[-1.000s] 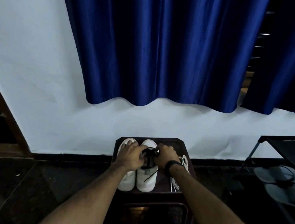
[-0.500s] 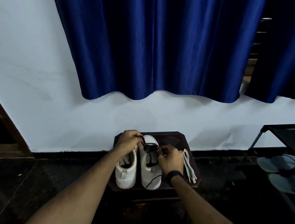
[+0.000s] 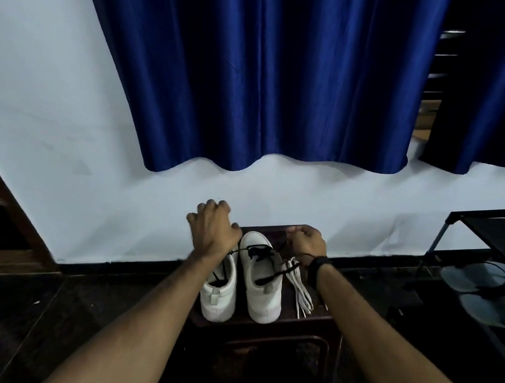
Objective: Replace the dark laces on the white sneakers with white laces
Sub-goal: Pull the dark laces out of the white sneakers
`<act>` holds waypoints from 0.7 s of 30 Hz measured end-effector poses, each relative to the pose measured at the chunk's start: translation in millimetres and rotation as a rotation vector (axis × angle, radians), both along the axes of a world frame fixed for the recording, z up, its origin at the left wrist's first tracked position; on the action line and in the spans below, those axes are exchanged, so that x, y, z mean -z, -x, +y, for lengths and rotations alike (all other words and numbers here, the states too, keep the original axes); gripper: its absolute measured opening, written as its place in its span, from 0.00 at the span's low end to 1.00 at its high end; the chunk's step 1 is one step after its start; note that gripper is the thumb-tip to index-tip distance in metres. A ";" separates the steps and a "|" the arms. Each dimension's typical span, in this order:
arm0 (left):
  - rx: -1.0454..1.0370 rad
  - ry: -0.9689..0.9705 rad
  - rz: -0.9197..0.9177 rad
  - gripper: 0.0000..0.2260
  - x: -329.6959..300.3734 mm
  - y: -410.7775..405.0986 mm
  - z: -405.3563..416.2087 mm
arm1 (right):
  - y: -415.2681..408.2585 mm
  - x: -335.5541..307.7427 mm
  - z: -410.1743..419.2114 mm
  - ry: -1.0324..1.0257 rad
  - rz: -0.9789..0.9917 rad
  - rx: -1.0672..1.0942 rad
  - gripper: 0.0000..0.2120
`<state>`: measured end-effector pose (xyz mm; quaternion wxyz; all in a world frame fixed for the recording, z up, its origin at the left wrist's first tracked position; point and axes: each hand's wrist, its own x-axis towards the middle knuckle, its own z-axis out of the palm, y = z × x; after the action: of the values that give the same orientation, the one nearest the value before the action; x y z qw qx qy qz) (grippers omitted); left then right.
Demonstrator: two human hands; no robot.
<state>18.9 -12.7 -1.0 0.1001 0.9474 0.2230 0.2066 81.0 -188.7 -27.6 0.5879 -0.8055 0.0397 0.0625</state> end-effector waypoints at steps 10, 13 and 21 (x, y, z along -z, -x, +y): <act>0.299 -0.153 0.190 0.12 45.9 -15.0 -52.7 | -15.6 -35.7 -28.0 0.282 -0.141 -0.183 0.04; 0.302 -0.135 0.099 0.07 60.8 -13.8 -50.9 | -15.0 -45.6 -33.5 0.494 -0.247 -0.189 0.04; 0.390 0.519 0.189 0.07 49.5 -22.4 -26.8 | -4.1 -20.1 -26.3 0.822 -0.285 -0.395 0.15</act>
<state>41.4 -39.4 -50.5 0.3543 0.9302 0.0910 0.0312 85.1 -215.0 -7.5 0.1973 -0.9640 -0.1736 0.0412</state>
